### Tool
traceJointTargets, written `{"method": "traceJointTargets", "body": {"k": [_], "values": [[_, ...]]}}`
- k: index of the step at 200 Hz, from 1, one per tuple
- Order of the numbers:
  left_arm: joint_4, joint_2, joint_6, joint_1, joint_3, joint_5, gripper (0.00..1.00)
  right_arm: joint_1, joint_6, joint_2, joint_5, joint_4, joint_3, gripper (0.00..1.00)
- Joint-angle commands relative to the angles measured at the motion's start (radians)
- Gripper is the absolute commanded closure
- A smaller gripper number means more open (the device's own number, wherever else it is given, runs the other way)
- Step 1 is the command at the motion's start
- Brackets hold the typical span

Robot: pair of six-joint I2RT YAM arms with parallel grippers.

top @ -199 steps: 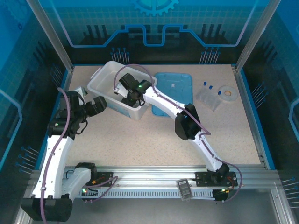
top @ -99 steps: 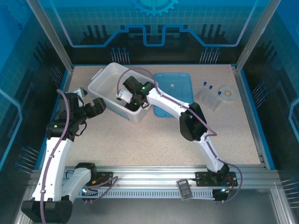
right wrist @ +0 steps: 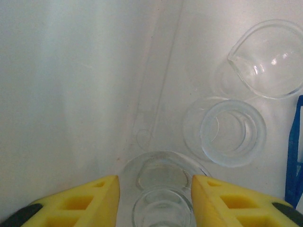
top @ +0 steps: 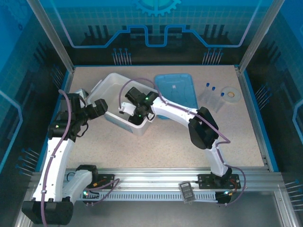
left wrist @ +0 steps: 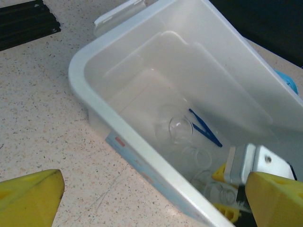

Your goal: Organize the chemistry lab equipment

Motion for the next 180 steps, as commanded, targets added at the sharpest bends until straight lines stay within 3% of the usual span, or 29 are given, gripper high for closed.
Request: {"method": "traceJointTargets", "body": {"k": [1, 59, 85, 132, 180], "values": [[-0.001, 0.005, 0.013, 0.007, 0.028, -0.007, 0.01, 0.028, -0.027, -0.073, -0.006, -0.014, -0.053, 0.53], [0.032, 0.046, -0.015, 0.007, 0.022, 0.037, 0.01, 0.026, -0.021, -0.192, 0.057, 0.004, -0.106, 0.5], [0.061, 0.082, -0.027, 0.007, 0.027, 0.067, 0.01, 0.026, 0.054, -0.222, 0.12, 0.05, -0.057, 0.44], [0.077, 0.15, -0.027, 0.007, 0.075, 0.101, 0.01, 0.022, 0.304, -0.322, 0.234, 0.17, -0.059, 0.31], [0.07, 0.176, -0.029, 0.002, 0.101, 0.115, 0.01, -0.08, 0.626, -0.564, 0.253, 0.331, -0.321, 0.24]]}}
